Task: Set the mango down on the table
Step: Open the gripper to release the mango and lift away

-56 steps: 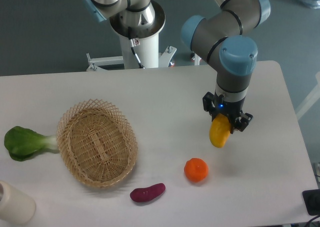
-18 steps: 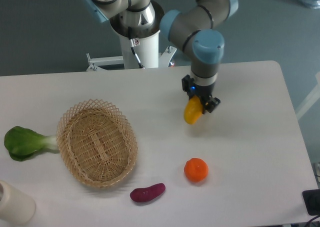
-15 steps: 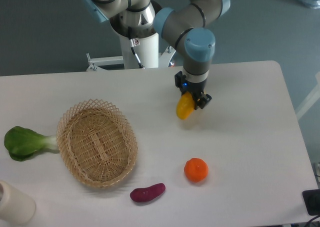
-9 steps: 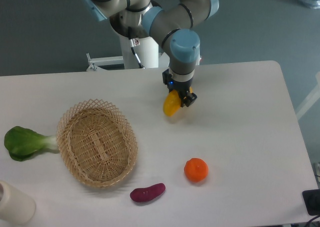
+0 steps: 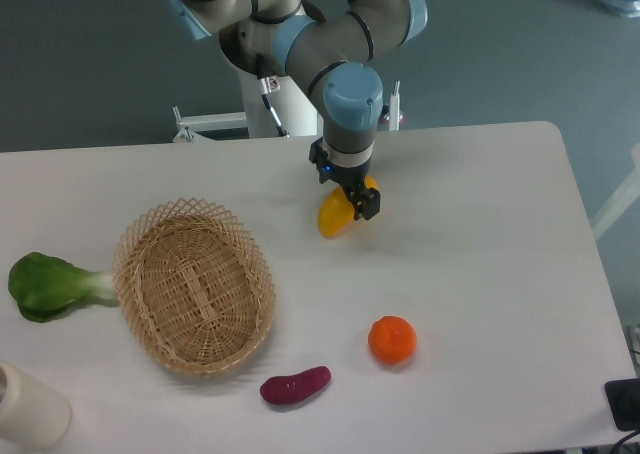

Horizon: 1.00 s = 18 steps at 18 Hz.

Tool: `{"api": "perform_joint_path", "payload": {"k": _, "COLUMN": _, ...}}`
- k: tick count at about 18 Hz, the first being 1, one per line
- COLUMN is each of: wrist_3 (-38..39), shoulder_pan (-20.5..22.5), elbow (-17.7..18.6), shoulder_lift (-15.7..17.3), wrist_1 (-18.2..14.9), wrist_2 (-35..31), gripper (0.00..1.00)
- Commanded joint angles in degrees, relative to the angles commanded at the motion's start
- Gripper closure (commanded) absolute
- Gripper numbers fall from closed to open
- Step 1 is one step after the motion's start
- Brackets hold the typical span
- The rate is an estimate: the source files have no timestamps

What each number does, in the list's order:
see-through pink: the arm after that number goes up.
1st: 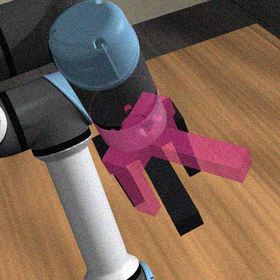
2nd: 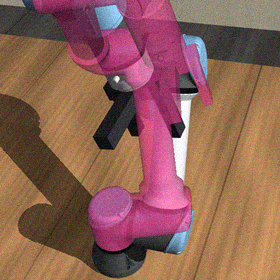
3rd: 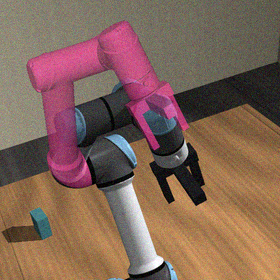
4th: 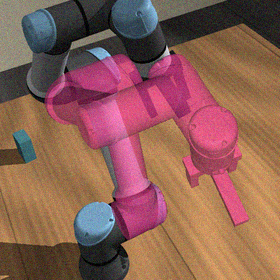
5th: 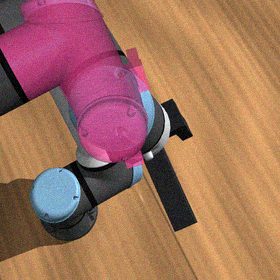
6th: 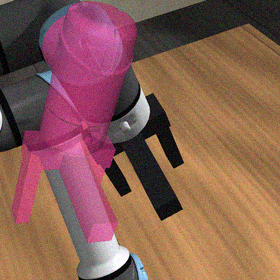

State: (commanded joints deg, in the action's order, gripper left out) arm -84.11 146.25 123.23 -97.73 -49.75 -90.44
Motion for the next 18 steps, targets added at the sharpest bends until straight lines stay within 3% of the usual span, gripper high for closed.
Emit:
{"api": "perform_joint_path", "payload": {"k": 3, "wrist_3": 0.1, "shoulder_pan": 0.0, "elbow": -3.9, "shoulder_lift": -0.1, "wrist_1": 0.0, "wrist_2": -0.1, "gripper": 0.0}}
{"api": "perform_joint_path", "payload": {"k": 5, "wrist_3": 0.1, "shoulder_pan": 0.2, "elbow": -8.6, "shoulder_lift": -0.7, "wrist_1": -0.6, "wrist_2": -0.3, "gripper": 0.0}}
{"api": "perform_joint_path", "payload": {"k": 10, "wrist_3": -0.1, "shoulder_pan": 1.6, "elbow": -17.6, "shoulder_lift": -5.5, "wrist_1": -1.6, "wrist_2": -0.3, "gripper": 0.0}}
{"api": "perform_joint_path", "payload": {"k": 18, "wrist_3": -0.1, "shoulder_pan": 3.1, "elbow": -29.7, "shoulder_lift": -12.0, "wrist_1": -8.5, "wrist_2": 0.0, "gripper": 0.0}}
